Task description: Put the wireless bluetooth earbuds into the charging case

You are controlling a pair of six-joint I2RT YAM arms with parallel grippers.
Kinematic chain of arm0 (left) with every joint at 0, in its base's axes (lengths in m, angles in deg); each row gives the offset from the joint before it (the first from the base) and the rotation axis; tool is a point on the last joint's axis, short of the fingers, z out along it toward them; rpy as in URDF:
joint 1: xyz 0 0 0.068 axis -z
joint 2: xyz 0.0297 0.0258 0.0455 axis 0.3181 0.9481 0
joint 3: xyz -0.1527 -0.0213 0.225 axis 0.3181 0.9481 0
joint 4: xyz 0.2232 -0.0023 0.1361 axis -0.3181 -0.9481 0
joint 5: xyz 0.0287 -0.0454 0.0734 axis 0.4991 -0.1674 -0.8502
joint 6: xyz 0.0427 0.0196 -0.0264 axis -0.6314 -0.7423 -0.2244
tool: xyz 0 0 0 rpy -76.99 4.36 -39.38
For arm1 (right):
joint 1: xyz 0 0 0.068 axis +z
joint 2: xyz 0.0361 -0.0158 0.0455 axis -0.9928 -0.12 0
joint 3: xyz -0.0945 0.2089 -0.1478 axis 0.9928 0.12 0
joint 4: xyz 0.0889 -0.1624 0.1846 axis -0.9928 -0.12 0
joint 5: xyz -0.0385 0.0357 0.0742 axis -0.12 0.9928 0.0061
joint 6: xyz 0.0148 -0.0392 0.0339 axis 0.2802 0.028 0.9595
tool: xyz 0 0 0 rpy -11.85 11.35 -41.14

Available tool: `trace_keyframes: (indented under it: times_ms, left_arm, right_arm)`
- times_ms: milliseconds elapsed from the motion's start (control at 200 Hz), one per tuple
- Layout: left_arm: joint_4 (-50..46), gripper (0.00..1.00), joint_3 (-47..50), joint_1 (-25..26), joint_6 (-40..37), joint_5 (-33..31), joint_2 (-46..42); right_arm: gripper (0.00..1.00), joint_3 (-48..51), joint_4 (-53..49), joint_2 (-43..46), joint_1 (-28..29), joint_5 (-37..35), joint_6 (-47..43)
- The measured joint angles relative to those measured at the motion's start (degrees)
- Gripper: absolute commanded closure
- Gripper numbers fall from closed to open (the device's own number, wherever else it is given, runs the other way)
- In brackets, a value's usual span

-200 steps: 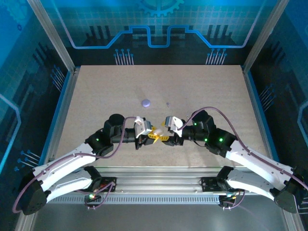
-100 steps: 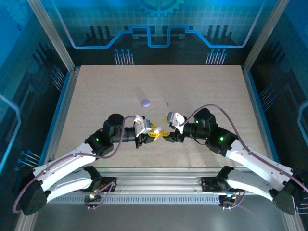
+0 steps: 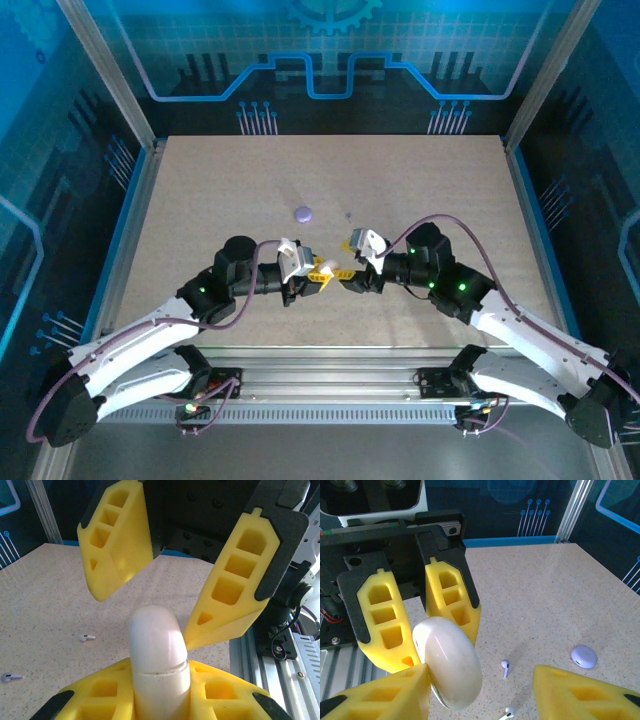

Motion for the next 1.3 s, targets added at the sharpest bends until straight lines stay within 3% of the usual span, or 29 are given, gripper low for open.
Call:
trace_keyframes:
  times_ms: [620,825,1091,1301]
  left_arm:
    - [-1.4,0.79,0.0,0.5,0.0,2.6,0.0]
    - [0.5,0.80,1.0,0.2,3.1,-2.2,0.0]
    - [7.6,0.79,7.0,-9.6,13.5,-5.8,-0.4]
    - [7.6,0.79,8.0,-14.4,17.6,-10.4,-3.9]
  right_arm:
    - [0.44,-1.3,1.9,1.1,-2.5,-4.3,0.0]
    - [0.43,-3.4,-1.1,2.0,-2.5,-4.3,1.6]
    - [0.44,-10.9,-12.2,0.5,-2.5,-9.9,10.9]
    - [0.47,-21.0,-25.6,-9.7,-2.5,-16.2,24.1]
